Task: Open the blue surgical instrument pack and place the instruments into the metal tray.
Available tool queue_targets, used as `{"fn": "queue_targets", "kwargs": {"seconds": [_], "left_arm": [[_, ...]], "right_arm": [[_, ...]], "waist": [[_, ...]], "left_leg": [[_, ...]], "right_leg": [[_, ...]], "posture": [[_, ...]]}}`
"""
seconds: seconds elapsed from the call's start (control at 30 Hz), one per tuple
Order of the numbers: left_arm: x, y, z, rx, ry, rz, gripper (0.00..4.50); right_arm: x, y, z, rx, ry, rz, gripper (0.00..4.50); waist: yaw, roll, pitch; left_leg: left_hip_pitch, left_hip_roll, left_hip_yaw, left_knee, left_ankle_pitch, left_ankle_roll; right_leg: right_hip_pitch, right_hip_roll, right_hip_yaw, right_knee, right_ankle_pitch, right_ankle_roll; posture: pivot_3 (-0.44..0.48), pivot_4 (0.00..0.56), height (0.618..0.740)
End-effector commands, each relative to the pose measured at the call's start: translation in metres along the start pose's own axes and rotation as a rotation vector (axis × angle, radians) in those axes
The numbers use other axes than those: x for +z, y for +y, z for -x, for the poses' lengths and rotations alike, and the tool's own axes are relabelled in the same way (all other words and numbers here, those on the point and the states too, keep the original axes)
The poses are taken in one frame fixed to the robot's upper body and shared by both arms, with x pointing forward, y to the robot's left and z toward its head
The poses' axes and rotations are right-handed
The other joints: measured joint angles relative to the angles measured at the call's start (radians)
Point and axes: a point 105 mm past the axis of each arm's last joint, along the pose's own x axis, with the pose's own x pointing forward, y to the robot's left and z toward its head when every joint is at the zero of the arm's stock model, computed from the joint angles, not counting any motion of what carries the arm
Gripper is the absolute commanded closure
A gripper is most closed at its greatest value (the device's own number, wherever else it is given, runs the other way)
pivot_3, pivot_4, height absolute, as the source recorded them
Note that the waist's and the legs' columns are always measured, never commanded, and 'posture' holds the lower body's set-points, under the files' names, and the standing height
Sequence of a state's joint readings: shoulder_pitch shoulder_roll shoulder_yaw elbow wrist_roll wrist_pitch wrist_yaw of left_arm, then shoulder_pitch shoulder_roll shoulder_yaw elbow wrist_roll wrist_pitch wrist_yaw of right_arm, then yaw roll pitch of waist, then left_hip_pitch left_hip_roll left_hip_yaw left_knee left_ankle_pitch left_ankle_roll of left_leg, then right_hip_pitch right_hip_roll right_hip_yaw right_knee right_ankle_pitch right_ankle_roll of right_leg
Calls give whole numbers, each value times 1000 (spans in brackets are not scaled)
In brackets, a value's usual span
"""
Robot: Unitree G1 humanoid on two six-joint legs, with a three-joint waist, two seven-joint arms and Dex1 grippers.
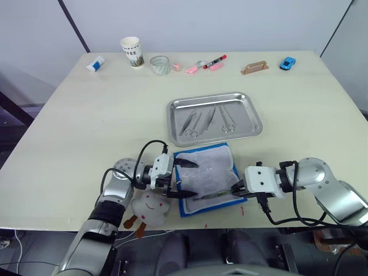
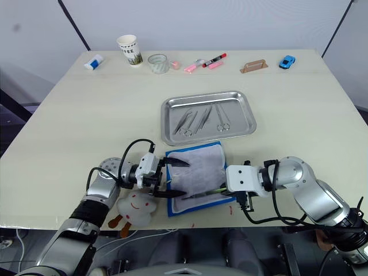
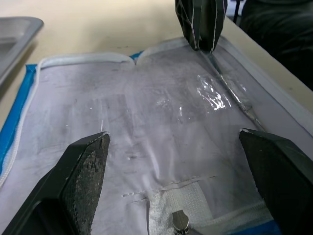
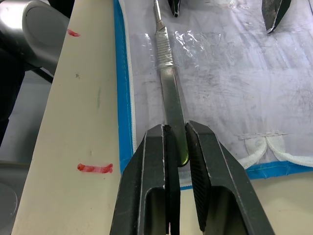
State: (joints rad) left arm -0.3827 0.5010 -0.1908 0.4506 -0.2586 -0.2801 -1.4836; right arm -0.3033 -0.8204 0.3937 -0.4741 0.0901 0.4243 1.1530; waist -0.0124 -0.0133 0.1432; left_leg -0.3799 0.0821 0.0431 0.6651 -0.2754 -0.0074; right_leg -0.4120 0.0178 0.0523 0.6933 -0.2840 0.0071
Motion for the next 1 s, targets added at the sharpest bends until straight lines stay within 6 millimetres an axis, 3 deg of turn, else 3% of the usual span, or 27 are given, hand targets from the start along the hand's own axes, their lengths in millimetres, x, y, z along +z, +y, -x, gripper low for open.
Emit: {"fn": "queue_targets", "kwargs": {"seconds": [0.03,0.63,1.0], "left_arm": [[-26,-18,-4,-44,81,102,0],[-27,-18,-7,-42,74,110,0],[-27,-18,-8,-41,70,110,0]], "right_arm": [[12,-5,8,-16,-12,64,4332],[17,-12,24,-28,13,109,4332],[5,-13,39,-50,43,86,4332]], "waist": [[0,0,0],[1,0,0],[2,0,0]], "left_leg": [[0,0,0,0,0,0],[0,0,0,0,0,0],[0,0,0,0,0,0]], "right_leg": [[0,0,0,0,0,0],[0,0,0,0,0,0],[0,0,0,0,0,0]], "posture": [[0,150,725],[0,150,725],[0,150,725]]}}
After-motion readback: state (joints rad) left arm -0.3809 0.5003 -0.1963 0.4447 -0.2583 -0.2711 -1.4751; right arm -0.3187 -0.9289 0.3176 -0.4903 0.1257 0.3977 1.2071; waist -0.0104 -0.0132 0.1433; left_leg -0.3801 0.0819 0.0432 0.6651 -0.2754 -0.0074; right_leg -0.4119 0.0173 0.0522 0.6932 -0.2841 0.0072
